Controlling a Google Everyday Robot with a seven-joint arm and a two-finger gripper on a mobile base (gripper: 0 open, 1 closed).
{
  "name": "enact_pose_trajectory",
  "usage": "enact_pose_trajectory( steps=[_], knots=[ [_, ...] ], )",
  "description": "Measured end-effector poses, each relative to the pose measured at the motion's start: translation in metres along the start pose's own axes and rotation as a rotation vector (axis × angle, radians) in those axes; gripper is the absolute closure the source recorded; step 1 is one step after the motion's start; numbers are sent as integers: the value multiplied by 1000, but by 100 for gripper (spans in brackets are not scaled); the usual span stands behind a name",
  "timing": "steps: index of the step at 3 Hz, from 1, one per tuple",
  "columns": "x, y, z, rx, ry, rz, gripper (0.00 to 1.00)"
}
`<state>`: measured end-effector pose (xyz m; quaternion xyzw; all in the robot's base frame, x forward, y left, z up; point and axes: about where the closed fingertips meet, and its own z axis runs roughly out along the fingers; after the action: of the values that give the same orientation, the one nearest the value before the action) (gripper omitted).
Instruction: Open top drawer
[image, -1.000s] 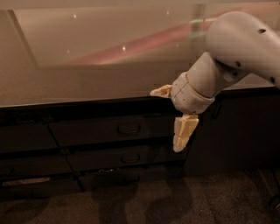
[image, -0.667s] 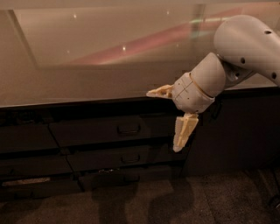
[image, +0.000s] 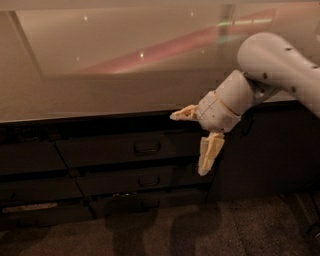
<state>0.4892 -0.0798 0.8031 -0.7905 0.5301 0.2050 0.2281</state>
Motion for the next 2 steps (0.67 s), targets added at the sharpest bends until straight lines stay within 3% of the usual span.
enact_pose_trajectory(
  steps=[1,2],
  knots=[
    [37,-5,31,-100,-66,90,0],
    [37,-5,31,-100,-65,90,0]
  ],
)
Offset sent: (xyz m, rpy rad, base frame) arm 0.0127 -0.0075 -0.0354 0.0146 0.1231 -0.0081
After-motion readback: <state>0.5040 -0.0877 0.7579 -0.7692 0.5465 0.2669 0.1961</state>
